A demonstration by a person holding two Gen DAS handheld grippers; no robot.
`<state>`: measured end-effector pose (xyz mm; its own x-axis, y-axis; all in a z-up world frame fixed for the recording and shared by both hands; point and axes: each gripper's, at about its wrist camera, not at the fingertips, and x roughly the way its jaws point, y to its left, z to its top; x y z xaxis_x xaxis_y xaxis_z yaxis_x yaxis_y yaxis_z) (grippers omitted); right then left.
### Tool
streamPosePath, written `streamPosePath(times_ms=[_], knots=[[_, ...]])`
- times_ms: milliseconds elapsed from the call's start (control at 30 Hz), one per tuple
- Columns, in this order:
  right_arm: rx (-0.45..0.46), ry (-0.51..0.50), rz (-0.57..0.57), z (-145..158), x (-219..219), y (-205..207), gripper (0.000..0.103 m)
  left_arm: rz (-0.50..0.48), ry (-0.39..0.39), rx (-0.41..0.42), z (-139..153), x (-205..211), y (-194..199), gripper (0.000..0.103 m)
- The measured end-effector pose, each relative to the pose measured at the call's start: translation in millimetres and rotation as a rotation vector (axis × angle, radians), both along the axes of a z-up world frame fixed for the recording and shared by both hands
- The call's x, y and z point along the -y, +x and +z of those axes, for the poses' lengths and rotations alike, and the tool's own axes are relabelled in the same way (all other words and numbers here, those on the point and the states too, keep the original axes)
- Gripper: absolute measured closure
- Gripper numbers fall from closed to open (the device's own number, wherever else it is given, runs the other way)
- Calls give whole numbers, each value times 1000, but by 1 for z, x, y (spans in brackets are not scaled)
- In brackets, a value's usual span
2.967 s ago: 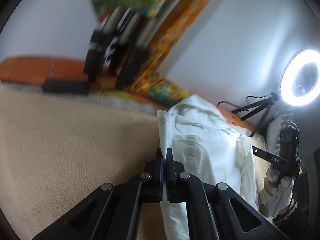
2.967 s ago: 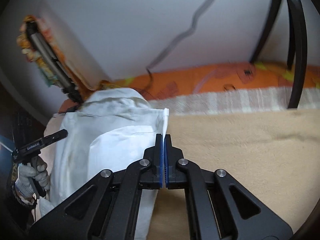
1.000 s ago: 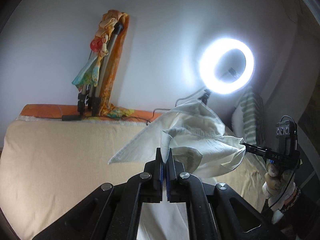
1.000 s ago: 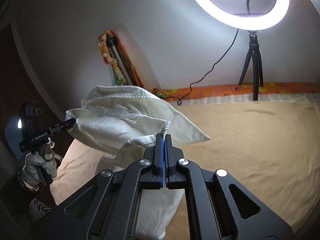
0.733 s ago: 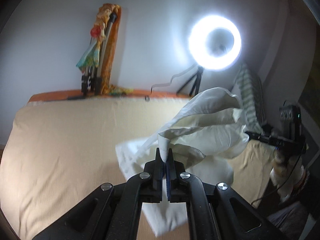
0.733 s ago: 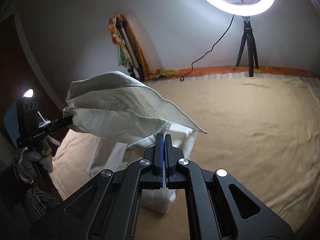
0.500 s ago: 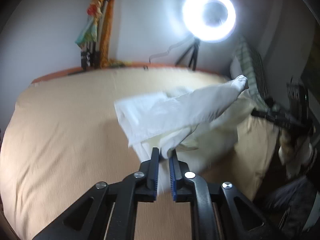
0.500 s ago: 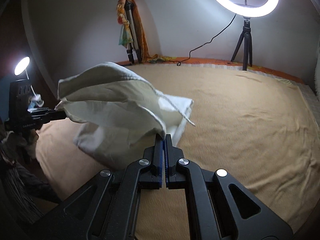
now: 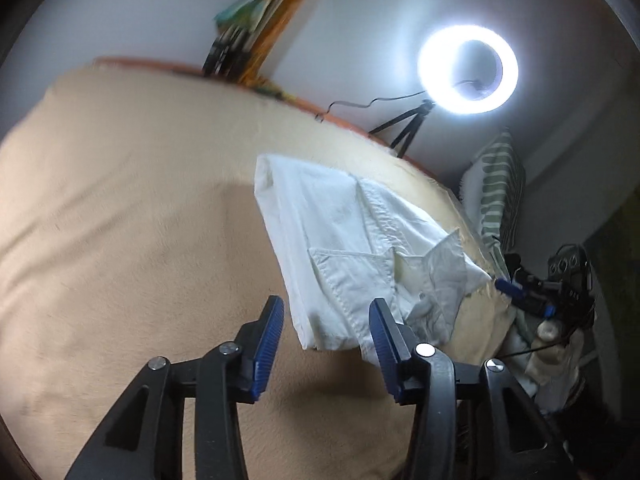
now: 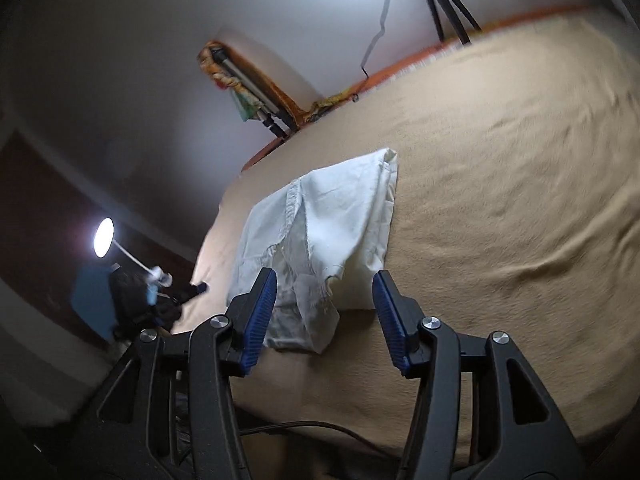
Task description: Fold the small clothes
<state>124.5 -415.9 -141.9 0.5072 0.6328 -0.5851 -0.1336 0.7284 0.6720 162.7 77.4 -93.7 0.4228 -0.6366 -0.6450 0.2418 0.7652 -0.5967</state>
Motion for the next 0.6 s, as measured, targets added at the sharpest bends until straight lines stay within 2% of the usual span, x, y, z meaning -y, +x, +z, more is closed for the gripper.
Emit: streamPosePath(times_ms=[200, 233, 267, 300, 333, 367, 433, 467, 500, 600], knots=[[-114, 67, 27, -36, -17, 20, 50, 15, -77, -108, -24, 10, 20, 59], [-129, 71, 27, -42, -19, 23, 50, 17, -112, -130, -30, 9, 23, 61], [-136, 77, 26, -47, -22, 26, 52, 16, -135, -148, -35, 10, 26, 73], [-145, 90, 25, -52, -24, 29, 64, 13, -147, -161, -38, 11, 27, 85], [-162, 116, 30, -57, -28, 31, 82, 16, -136, -165, -40, 13, 29, 90], [-173, 140, 39, -62, -32, 34, 90, 15, -124, -161, -39, 14, 30, 99], [-164, 140, 26, -61, -38, 34, 96, 8, -127, -156, -35, 16, 30, 100], [-171, 186, 25, -61, -39, 33, 97, 4, -130, -148, -30, 15, 30, 102], [-177, 278, 16, -58, -37, 29, 97, -1, -134, -136, -25, 14, 29, 103], [-146, 443, -4, -51, -33, 17, 98, 2, -155, -105, -13, 4, 26, 103]])
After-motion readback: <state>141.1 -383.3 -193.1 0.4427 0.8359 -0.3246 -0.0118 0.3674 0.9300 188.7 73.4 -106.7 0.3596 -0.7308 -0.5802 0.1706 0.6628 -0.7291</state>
